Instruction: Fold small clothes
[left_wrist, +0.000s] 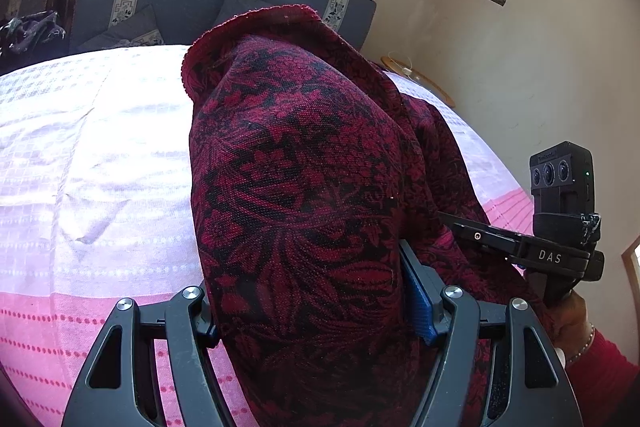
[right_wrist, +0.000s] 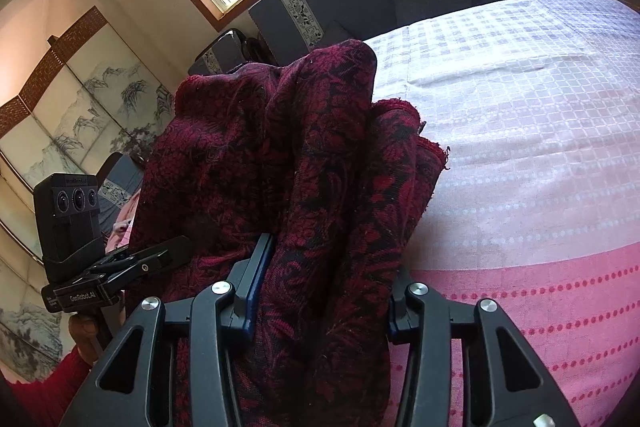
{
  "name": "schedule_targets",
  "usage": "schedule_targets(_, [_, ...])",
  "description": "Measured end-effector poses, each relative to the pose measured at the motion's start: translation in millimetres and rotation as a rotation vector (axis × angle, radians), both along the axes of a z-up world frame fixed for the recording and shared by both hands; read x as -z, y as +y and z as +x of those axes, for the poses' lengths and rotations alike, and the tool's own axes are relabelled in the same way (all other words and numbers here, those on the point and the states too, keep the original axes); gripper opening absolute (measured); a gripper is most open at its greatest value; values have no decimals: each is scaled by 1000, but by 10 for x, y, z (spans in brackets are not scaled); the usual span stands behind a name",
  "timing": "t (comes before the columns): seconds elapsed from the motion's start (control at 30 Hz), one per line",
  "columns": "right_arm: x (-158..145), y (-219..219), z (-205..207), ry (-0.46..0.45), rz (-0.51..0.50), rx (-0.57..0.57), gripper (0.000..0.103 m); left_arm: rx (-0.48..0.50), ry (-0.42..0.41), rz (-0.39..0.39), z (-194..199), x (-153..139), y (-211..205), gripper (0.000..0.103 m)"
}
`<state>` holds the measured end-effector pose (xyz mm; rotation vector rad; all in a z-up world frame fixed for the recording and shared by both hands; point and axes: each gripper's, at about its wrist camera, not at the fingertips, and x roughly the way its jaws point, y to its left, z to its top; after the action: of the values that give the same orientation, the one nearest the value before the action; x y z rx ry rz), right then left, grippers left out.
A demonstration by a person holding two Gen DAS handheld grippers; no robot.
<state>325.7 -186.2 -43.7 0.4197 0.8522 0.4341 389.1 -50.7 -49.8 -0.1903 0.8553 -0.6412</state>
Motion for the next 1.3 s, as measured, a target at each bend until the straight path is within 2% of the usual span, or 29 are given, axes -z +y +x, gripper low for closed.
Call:
schedule_targets(0.87, [54,-138,137,-4,59,-50,38,-58,-47,78,-376,-223,230,70])
schedule_targets(1.3, [82,-469,236,-13,87,-95,38,-90,-65,101,-565,-366,509,70])
